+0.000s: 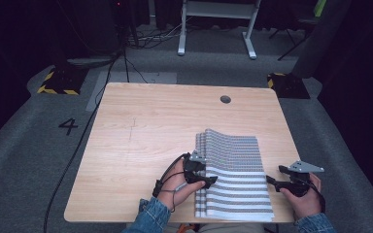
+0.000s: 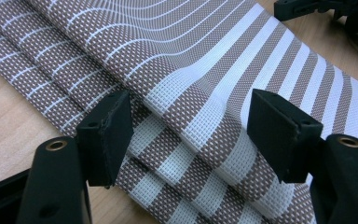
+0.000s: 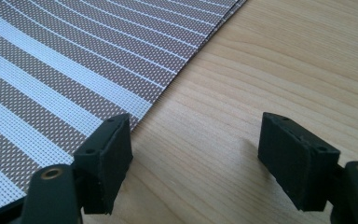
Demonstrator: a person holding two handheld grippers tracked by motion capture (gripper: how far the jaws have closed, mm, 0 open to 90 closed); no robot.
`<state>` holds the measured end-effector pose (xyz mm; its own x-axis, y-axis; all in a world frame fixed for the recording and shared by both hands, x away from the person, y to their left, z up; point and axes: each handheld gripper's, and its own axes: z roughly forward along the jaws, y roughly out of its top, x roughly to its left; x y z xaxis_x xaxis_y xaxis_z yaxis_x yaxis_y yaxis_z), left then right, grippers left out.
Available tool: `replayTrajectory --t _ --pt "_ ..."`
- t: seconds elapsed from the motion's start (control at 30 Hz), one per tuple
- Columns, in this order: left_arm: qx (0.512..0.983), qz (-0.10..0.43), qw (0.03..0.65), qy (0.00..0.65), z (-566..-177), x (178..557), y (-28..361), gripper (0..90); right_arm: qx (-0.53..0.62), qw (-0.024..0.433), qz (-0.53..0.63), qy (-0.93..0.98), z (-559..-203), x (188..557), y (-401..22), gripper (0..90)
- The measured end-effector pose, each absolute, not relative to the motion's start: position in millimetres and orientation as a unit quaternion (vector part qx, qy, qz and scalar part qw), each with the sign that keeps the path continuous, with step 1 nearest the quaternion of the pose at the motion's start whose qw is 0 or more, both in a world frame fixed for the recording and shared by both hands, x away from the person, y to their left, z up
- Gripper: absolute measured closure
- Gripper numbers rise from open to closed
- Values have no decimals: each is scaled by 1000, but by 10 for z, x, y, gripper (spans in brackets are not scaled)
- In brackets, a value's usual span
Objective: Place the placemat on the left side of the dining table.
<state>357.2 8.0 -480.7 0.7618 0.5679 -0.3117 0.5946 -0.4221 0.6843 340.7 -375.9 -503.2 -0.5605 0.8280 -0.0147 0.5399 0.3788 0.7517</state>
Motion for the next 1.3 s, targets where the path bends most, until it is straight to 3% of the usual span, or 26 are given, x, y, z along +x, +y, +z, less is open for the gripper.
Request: replayTrajectory --t 0.3,0.43,0.5,0.63,1.3 --pt "857 -29 393 332 -4825 3568 -142 355 426 200 362 805 -5033 3408 -3751 260" --pt "851 -24 394 347 -4847 3598 -174 512 426 200 362 805 -5033 3408 -3750 260" --pt "850 -25 391 353 -4831 3595 -171 721 426 200 362 805 -5033 3408 -3751 260" --pt "842 -17 410 351 -4768 3557 -164 852 426 200 362 805 -5033 3408 -3751 260" --pt "833 45 474 284 -4118 3253 5 886 426 199 362 805 -5035 3408 -3750 260"
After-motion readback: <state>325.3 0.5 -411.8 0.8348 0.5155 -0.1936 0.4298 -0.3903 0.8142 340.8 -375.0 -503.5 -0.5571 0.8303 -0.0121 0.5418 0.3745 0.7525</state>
